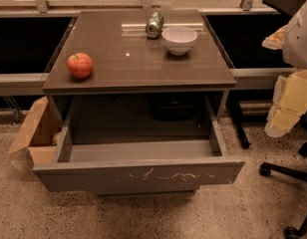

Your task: Place apple into top drawer

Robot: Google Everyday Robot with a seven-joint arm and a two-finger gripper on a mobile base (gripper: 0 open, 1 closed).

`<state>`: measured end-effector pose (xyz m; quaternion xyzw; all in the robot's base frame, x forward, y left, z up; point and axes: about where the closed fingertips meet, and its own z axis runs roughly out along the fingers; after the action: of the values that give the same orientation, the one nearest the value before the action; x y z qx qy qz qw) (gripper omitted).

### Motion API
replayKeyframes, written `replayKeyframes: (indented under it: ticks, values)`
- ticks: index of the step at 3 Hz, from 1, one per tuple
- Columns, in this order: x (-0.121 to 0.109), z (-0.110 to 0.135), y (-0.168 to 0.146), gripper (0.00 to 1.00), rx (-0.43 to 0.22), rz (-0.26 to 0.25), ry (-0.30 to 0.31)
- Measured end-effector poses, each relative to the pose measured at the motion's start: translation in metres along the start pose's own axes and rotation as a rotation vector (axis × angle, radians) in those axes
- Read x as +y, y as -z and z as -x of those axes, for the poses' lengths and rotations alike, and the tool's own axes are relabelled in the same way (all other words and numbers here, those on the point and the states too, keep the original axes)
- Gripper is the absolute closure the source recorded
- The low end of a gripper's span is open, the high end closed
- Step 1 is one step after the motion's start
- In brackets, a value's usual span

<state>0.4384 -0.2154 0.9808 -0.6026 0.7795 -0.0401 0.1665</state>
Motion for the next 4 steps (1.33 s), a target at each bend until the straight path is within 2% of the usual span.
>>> replayKeyframes:
  ticks: [1,2,3,4]
  values:
    - [0.000,0.000,0.000,0.00,0.000,0.000,0.000]
    - [-0.020,0.021,-0.017,0.00,-0.068,0.013,0.030]
    - [-0.045,0.061,-0.049,0.00,-0.185,0.039,0.031]
    - [-0.063,0.095,-0.064,0.00,-0.300,0.015,-0.025]
